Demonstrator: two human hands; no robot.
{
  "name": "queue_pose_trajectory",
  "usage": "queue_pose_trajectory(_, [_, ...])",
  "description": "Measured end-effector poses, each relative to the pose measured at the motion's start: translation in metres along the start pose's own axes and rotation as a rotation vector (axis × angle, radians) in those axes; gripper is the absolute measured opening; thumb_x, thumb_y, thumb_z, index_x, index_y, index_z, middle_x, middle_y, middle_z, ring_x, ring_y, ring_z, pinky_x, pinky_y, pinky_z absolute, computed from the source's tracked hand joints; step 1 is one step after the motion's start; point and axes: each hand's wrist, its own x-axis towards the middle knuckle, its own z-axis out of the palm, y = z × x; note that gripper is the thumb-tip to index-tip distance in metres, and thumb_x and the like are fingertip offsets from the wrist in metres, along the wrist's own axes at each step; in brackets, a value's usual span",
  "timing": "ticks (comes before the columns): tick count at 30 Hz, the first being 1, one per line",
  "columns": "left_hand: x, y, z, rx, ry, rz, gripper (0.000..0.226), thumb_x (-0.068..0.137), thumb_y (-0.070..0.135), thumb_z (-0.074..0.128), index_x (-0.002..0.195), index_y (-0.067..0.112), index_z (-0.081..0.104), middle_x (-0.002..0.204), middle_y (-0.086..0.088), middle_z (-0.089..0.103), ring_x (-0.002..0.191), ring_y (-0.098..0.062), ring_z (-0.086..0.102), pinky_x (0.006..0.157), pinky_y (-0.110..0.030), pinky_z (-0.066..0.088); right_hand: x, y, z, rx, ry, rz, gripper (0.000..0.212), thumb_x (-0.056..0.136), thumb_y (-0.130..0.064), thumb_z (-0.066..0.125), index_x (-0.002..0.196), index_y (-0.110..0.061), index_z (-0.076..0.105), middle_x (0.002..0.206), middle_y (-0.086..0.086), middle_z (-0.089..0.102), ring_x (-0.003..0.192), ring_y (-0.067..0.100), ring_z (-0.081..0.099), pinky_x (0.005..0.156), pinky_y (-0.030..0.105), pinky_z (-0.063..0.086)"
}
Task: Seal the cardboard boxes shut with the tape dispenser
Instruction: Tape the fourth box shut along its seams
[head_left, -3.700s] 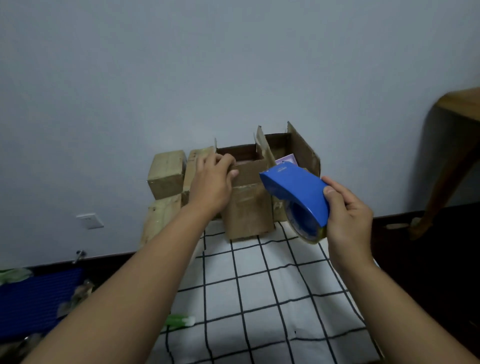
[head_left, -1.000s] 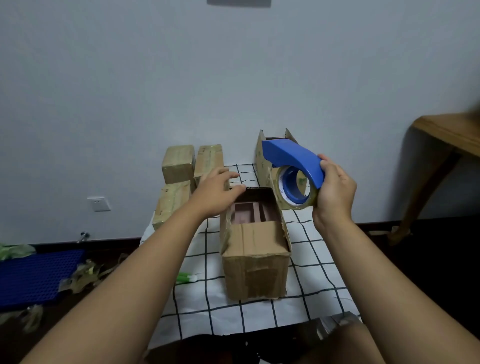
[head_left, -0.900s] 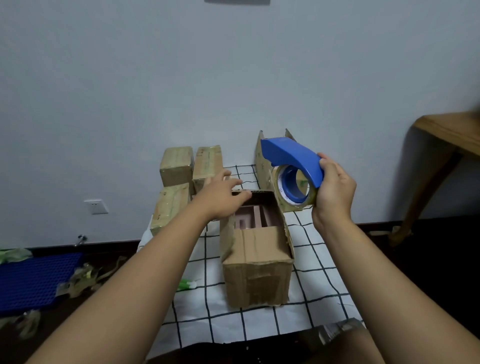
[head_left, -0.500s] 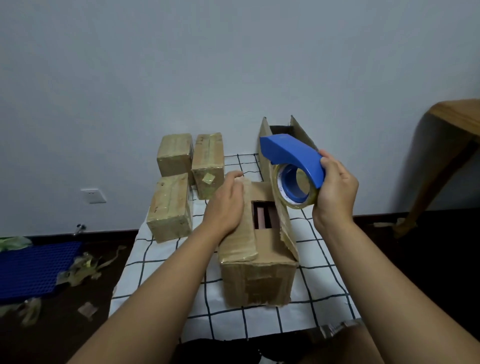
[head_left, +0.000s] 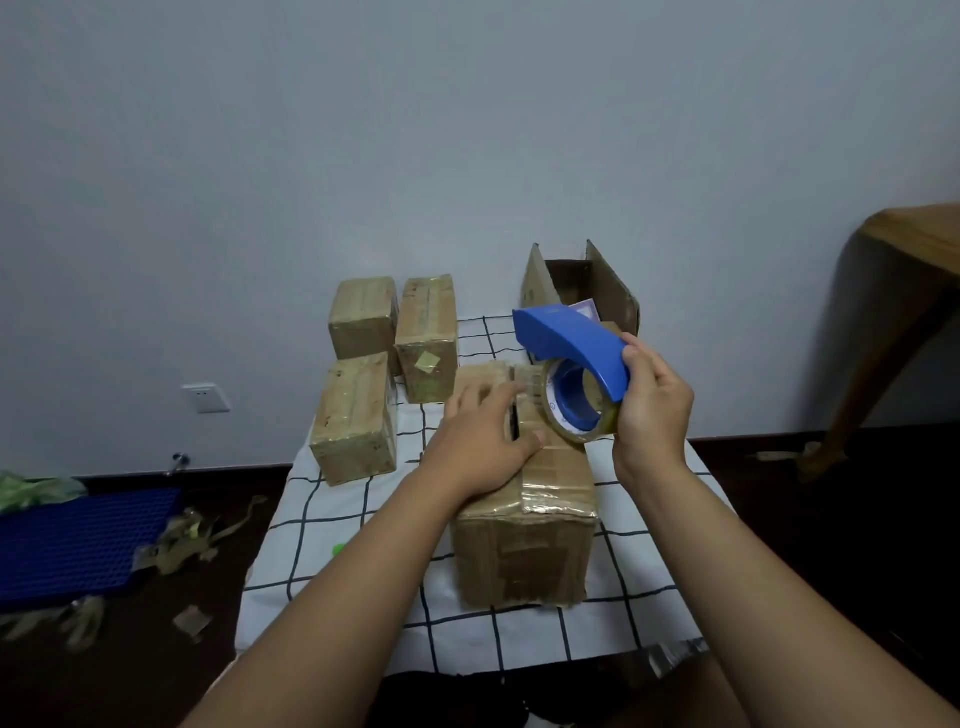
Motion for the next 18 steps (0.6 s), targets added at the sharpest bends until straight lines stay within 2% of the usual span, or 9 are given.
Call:
queue_pose_trajectory(3, [-0.003, 0.003, -0.001, 0.064, -0.064, -0.045, 0.052, 0.090, 0.063, 0.048, 0.139, 0.048, 0.040, 0.160, 0.004, 0.013, 0.147, -0.021, 0.008, 0.111, -0.051, 0.028, -0.001, -0.005, -0.007, 0.047, 0.027, 0.004, 0.026, 0.098, -0.018, 0.057, 0.087, -0.032, 0.075, 0.095, -0.007, 0.074, 0.083, 0.005, 0.069, 0.064, 0.015, 0.052])
queue_pose_trajectory(6, [-0.007, 0.011, -0.005, 0.154, -0.108, -0.100, 0.052, 0.092, 0.064, 0.042, 0.141, 0.045, 0.042, 0.162, -0.003, 0.008, 0.149, -0.024, 0.009, 0.111, -0.051, 0.030, -0.001, -0.009, -0.016, 0.063, 0.050, 0.000, 0.024, 0.098, -0.018, 0.058, 0.087, -0.032, 0.075, 0.096, -0.005, 0.074, 0.086, 0.007, 0.070, 0.065, 0.015, 0.052])
queue_pose_trajectory(10, [-0.009, 0.027, -0.018, 0.246, -0.154, -0.122, 0.050, 0.097, 0.047, 0.025, 0.145, 0.042, 0.039, 0.162, -0.014, 0.009, 0.148, -0.031, 0.014, 0.114, -0.051, 0.026, 0.001, -0.019, -0.028, 0.086, 0.071, -0.010, 0.020, 0.097, -0.020, 0.060, 0.089, -0.030, 0.075, 0.097, -0.006, 0.074, 0.086, 0.007, 0.071, 0.065, 0.014, 0.053])
queue_pose_trajectory(12, [-0.008, 0.028, -0.033, 0.358, -0.256, -0.087, 0.054, 0.095, 0.035, 0.029, 0.148, 0.043, 0.031, 0.163, -0.013, 0.004, 0.150, -0.030, 0.008, 0.118, -0.052, 0.018, 0.003, -0.025, -0.034, 0.100, 0.080, -0.019, 0.019, 0.097, -0.020, 0.060, 0.091, -0.029, 0.075, 0.097, -0.006, 0.075, 0.086, 0.006, 0.072, 0.066, 0.014, 0.053])
queue_pose_trajectory(15, [-0.010, 0.017, -0.056, 0.544, -0.461, -0.023, 0.077, 0.091, 0.017, 0.045, 0.150, 0.052, 0.009, 0.163, -0.001, -0.011, 0.150, -0.031, -0.003, 0.119, -0.054, 0.010, 0.006, -0.032, -0.041, 0.116, 0.082, -0.031, 0.017, 0.096, -0.020, 0.060, 0.093, -0.028, 0.075, 0.096, -0.007, 0.075, 0.086, 0.006, 0.072, 0.068, 0.015, 0.053])
queue_pose_trajectory(18, [-0.013, 0.011, -0.063, 0.770, -0.505, 0.092, 0.094, 0.090, 0.021, 0.060, 0.149, 0.051, -0.006, 0.160, 0.009, -0.023, 0.148, -0.028, -0.017, 0.117, -0.056, 0.011, 0.006, -0.035, -0.046, 0.125, 0.075, -0.034, 0.017, 0.096, -0.020, 0.059, 0.094, -0.027, 0.075, 0.095, -0.008, 0.075, 0.086, 0.005, 0.072, 0.069, 0.015, 0.053])
